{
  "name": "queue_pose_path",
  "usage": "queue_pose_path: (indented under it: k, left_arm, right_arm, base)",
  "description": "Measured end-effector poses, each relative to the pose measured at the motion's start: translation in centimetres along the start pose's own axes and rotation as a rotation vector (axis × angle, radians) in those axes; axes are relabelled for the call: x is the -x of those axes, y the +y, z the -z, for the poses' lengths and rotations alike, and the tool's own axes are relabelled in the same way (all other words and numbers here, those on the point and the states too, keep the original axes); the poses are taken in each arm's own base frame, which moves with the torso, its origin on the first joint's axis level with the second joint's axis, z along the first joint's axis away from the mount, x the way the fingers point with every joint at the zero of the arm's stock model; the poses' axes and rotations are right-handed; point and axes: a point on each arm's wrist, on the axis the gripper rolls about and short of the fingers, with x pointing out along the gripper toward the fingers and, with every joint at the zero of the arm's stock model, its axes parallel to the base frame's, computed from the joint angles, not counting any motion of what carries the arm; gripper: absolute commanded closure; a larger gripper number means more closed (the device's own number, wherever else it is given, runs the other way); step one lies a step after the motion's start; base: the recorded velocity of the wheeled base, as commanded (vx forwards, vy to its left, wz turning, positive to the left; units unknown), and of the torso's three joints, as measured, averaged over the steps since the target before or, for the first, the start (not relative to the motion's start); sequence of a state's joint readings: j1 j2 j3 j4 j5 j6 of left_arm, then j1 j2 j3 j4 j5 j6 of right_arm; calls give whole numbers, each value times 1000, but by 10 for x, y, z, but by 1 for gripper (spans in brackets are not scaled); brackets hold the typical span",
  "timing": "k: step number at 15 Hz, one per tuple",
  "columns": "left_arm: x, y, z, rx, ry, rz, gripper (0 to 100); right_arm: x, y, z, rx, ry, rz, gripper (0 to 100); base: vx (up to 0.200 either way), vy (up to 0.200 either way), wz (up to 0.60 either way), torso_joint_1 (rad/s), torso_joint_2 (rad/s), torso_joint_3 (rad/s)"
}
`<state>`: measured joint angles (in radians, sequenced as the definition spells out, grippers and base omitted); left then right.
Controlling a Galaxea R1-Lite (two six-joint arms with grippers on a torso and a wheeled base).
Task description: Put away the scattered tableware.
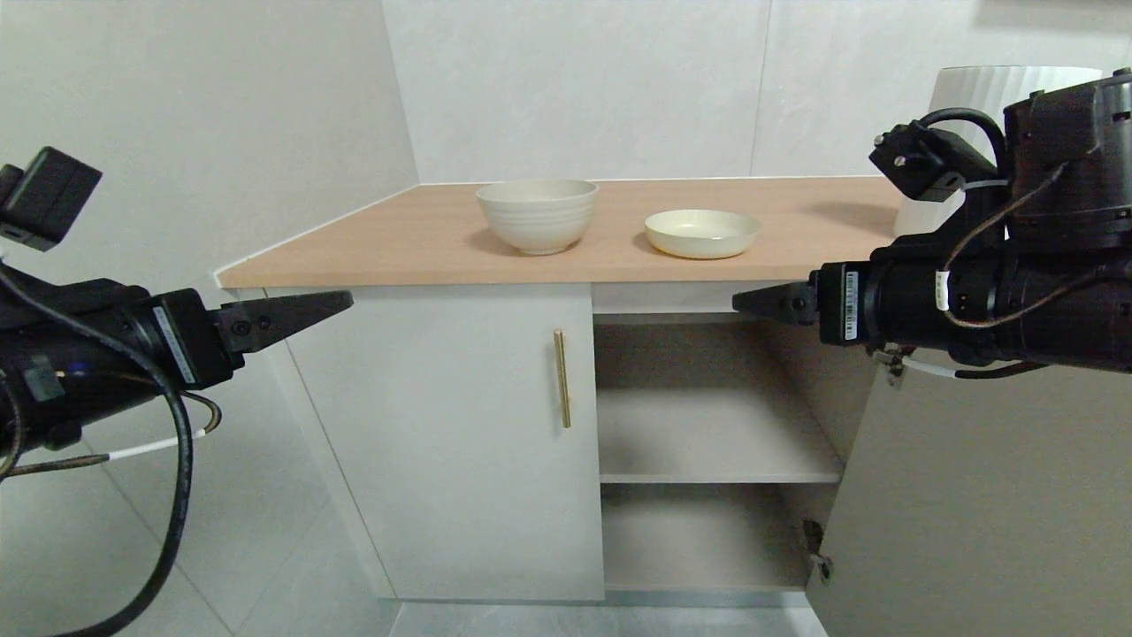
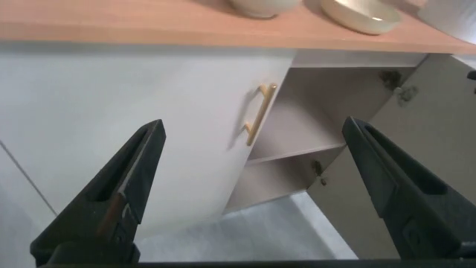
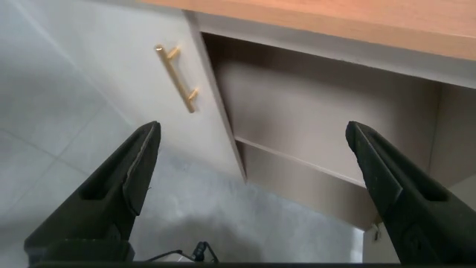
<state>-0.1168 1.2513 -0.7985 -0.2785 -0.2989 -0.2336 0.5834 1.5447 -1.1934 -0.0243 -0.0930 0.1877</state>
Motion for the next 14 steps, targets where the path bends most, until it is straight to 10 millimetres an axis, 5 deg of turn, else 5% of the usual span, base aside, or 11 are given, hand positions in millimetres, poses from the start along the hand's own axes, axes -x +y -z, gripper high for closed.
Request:
queue_pose_path:
  k: [14]
  left_arm:
    - [2,-1,7,-82,18,12,0]
  right_arm:
    - [7,-1,-2,-3,-15,-6,0]
  base:
    - [0,14,0,-1,0,0]
